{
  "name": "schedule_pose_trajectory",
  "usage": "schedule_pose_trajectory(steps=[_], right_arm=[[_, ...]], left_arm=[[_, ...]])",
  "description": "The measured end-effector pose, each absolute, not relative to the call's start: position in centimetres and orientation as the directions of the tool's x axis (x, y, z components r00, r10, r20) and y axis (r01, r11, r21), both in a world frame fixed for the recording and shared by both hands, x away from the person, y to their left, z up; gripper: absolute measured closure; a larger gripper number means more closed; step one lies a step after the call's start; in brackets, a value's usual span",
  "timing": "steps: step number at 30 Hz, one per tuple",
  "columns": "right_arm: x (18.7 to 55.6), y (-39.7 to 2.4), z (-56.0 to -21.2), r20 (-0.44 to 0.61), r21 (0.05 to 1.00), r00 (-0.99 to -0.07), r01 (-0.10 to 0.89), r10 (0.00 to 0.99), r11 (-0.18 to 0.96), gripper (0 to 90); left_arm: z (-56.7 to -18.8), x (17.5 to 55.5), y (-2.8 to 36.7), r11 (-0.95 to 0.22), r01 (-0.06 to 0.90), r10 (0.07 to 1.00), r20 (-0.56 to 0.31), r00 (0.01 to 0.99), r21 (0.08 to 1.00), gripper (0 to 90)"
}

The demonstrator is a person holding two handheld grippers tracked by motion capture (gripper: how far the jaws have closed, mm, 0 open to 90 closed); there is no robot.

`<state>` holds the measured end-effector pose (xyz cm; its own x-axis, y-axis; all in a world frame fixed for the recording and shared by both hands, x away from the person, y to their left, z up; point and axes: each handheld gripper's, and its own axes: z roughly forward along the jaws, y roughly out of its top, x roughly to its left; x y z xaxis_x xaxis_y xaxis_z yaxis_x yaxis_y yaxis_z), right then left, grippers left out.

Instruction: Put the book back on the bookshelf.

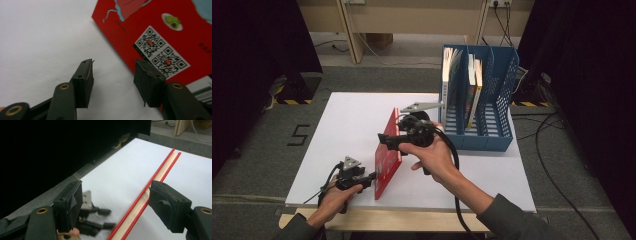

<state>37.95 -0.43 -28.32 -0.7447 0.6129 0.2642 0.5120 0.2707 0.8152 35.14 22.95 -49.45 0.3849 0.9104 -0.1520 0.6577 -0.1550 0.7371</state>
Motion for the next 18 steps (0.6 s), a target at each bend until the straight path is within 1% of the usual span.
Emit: schedule_pose_trajectory(steps=[2, 5, 7, 10, 12, 13, 15, 16, 18], right_arm=[[38.2, 0.4, -27.8, 0.233, 0.816, -0.764, 0.491, 0.602, 0.306, 28.4], [38.5, 0.9, -27.5, 0.206, 0.818, -0.773, 0.473, 0.6, 0.327, 28.6], [38.6, 1.0, -27.4, 0.199, 0.82, -0.772, 0.469, 0.604, 0.328, 28.5], [38.6, 0.6, -27.5, 0.22, 0.828, -0.776, 0.469, 0.591, 0.307, 29.1], [38.2, 0.5, -27.6, 0.206, 0.837, -0.788, 0.449, 0.581, 0.312, 30.4], [38.0, 0.4, -27.8, 0.216, 0.823, -0.783, 0.468, 0.583, 0.323, 32.7], [37.7, 0.2, -28.3, 0.242, 0.808, -0.778, 0.492, 0.58, 0.323, 33.7], [37.5, 0.2, -28.7, 0.244, 0.8, -0.786, 0.495, 0.568, 0.34, 36.9], [37.3, 0.1, -29.2, 0.259, 0.785, -0.785, 0.511, 0.563, 0.35, 37.5]], left_arm=[[-49.4, 35.1, 22.6, -0.153, 0.662, 0.904, -0.166, 0.394, 0.734, 48.5], [-49.4, 34.8, 22.1, -0.107, 0.673, 0.891, -0.229, 0.391, 0.732, 48.5], [-49.4, 34.6, 21.7, -0.114, 0.671, 0.891, -0.224, 0.395, 0.732, 47.5], [-49.5, 34.7, 21.6, -0.114, 0.667, 0.89, -0.222, 0.398, 0.736, 45.0], [-49.5, 34.6, 21.4, -0.122, 0.664, 0.889, -0.216, 0.404, 0.738, 42.8], [-49.5, 34.6, 21.3, -0.124, 0.661, 0.888, -0.214, 0.407, 0.74, 42.8], [-49.5, 34.6, 21.4, -0.125, 0.663, 0.887, -0.217, 0.409, 0.738, 42.5], [-49.5, 34.6, 21.5, -0.123, 0.664, 0.883, -0.224, 0.412, 0.738, 41.7], [-49.5, 34.5, 21.6, -0.129, 0.663, 0.882, -0.221, 0.417, 0.737, 40.6]])
